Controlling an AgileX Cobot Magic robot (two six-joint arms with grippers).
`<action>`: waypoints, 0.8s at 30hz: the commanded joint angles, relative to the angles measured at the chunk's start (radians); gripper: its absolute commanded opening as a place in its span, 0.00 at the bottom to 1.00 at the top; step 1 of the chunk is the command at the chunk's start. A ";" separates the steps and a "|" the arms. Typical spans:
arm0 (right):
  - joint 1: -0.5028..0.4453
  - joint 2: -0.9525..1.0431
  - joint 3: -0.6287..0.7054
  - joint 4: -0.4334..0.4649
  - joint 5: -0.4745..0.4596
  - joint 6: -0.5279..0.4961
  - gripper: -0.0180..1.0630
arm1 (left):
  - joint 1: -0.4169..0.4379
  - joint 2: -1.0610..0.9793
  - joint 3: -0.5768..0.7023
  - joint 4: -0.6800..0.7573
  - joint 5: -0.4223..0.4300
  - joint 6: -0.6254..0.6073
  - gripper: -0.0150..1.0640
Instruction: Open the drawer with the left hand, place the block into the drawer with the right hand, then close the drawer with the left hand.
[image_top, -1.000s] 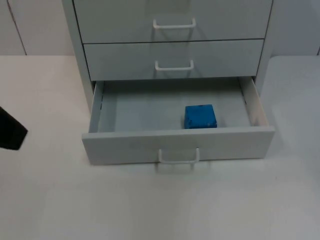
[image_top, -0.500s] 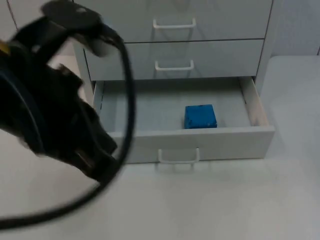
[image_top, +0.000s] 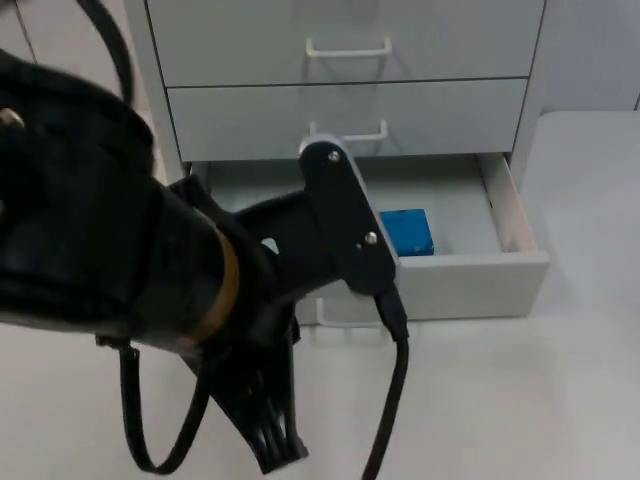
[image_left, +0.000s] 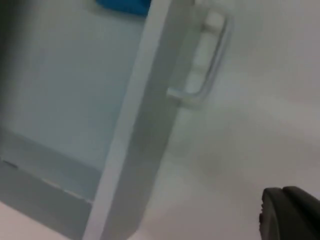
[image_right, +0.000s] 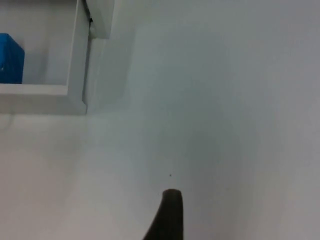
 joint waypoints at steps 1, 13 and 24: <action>-0.006 0.000 0.001 -0.018 -0.006 0.016 0.69 | -0.007 0.033 0.000 0.179 0.023 -0.180 0.01; -0.006 0.000 0.006 -0.036 -0.037 0.024 0.69 | -0.055 0.182 -0.115 0.519 0.063 -0.350 0.01; -0.006 0.000 0.033 -0.030 -0.052 0.031 0.69 | -0.061 0.311 -0.130 0.741 0.160 -0.551 0.01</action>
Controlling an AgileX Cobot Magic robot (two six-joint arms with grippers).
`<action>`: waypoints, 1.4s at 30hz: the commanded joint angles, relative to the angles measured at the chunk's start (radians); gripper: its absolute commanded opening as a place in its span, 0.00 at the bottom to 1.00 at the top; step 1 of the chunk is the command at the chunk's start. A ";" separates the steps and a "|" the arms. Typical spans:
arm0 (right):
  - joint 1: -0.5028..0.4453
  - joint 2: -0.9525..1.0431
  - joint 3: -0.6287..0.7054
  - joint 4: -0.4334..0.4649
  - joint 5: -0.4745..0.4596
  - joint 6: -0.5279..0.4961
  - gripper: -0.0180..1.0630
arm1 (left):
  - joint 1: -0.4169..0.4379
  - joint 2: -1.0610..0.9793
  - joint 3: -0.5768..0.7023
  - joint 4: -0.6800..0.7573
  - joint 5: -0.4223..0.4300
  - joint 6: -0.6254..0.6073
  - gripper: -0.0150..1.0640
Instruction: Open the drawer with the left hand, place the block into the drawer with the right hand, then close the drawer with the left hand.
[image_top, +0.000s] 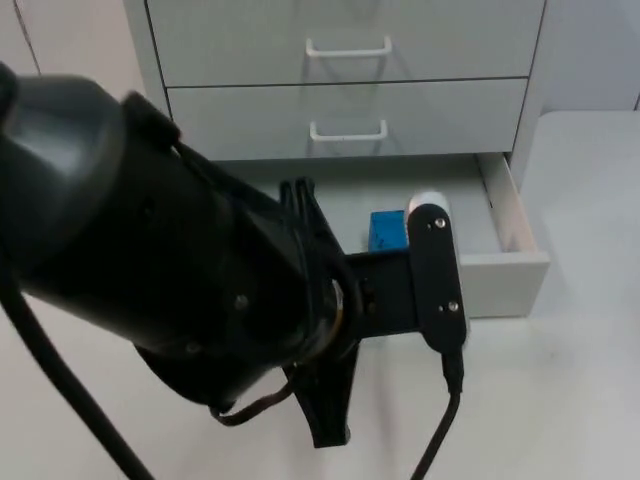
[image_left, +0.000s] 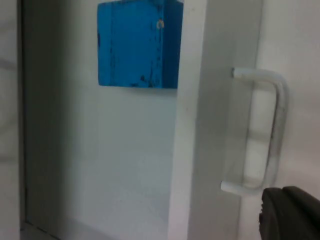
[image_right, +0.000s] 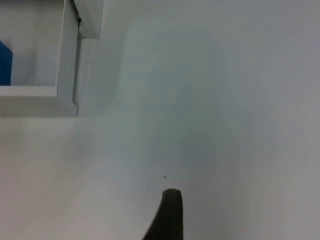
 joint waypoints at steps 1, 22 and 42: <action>-0.006 0.000 0.000 -0.001 -0.011 0.003 0.69 | -0.005 0.023 -0.005 0.059 0.029 -0.098 0.01; -0.006 0.000 0.000 -0.001 -0.011 0.007 0.69 | 0.068 0.240 -0.213 0.059 0.098 -0.090 0.01; -0.006 0.000 0.000 -0.007 -0.038 0.023 0.69 | 0.229 0.243 -0.371 0.059 0.060 -0.049 0.01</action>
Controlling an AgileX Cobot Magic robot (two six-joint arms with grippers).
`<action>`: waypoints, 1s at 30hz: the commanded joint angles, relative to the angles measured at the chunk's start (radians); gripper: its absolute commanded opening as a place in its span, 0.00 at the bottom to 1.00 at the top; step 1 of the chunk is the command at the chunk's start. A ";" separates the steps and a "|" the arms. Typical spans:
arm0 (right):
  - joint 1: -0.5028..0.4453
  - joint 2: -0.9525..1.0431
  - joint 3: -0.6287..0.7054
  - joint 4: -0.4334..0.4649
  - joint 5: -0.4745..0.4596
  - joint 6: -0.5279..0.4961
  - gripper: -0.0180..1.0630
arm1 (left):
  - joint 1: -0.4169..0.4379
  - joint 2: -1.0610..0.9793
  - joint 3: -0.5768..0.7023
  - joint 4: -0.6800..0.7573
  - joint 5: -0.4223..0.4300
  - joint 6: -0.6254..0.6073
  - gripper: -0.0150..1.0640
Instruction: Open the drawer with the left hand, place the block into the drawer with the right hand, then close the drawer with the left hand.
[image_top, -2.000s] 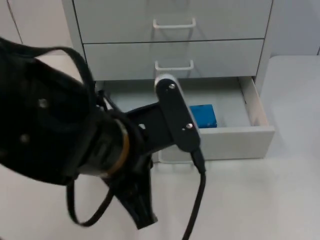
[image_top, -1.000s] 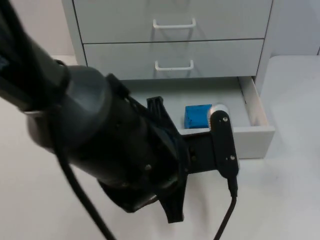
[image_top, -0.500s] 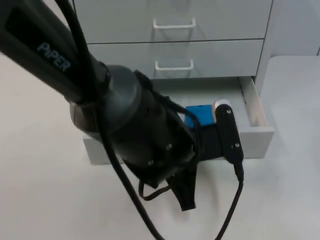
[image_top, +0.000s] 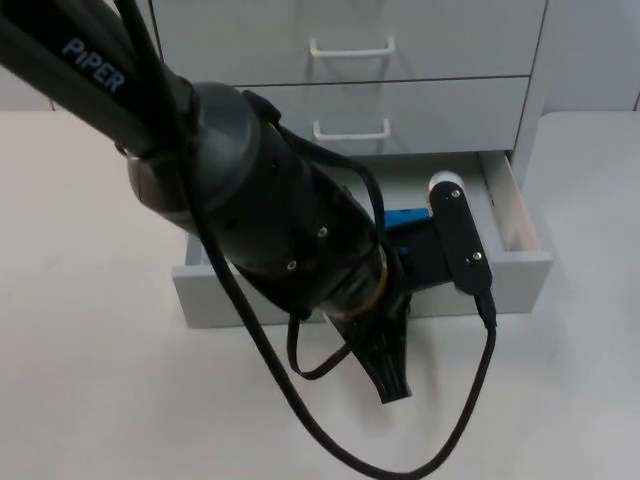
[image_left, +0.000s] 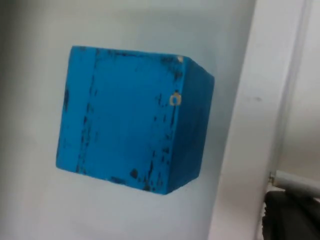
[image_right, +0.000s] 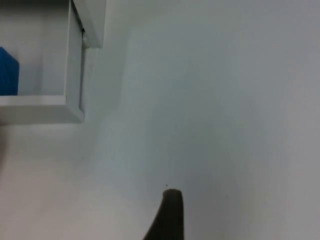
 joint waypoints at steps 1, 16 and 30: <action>-0.006 0.000 0.000 -0.007 -0.015 0.004 0.69 | 0.063 0.004 -0.077 0.048 0.302 -0.022 0.01; -0.006 0.000 0.000 -0.007 -0.033 0.004 0.69 | -0.009 0.004 -0.048 -0.054 0.388 0.213 0.01; -0.006 0.000 0.002 0.000 -0.033 0.004 0.69 | 0.066 0.004 -0.069 0.048 0.317 0.052 0.01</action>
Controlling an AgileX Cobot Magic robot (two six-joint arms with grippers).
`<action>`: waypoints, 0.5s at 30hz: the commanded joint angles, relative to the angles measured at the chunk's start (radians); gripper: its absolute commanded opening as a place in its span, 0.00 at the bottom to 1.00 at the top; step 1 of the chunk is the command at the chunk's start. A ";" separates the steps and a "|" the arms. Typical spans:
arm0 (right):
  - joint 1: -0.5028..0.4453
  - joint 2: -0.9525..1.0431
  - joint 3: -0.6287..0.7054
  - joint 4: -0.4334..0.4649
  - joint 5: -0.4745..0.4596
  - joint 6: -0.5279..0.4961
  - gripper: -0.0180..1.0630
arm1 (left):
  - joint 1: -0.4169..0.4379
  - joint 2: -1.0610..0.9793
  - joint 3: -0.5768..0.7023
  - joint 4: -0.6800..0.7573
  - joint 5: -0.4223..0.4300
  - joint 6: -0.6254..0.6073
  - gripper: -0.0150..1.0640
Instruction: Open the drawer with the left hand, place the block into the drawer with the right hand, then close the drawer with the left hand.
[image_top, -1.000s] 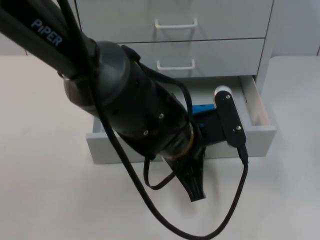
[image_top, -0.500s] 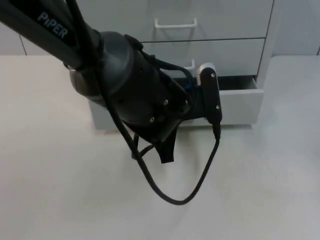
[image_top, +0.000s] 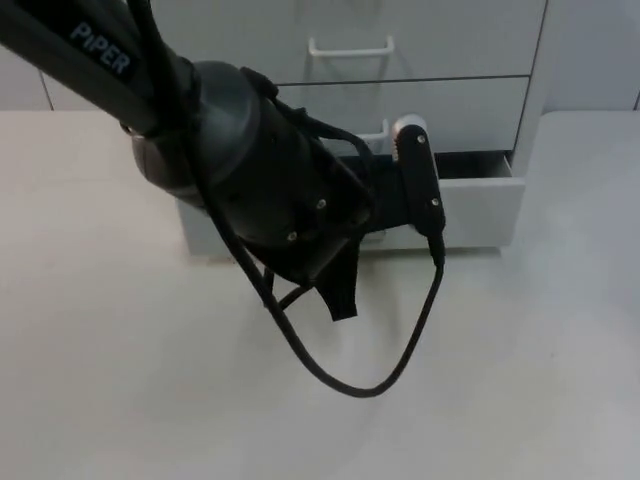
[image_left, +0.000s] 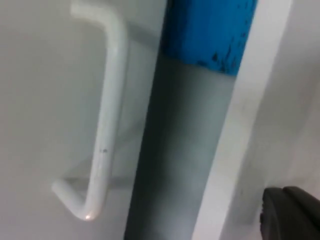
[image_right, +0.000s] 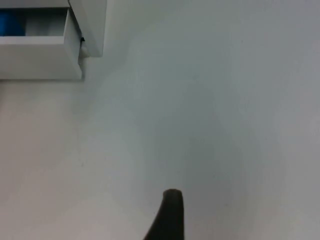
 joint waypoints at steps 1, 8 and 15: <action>-0.006 0.000 0.002 0.000 -0.016 0.004 0.69 | 0.031 -0.004 -0.019 0.020 0.015 -0.022 0.01; -0.006 0.000 0.030 0.000 -0.030 0.004 0.69 | 0.120 -0.004 -0.068 0.020 -0.011 -0.028 0.01; -0.006 -0.005 0.035 0.011 -0.050 0.004 0.69 | 0.114 -0.004 -0.055 0.007 0.016 -0.013 0.01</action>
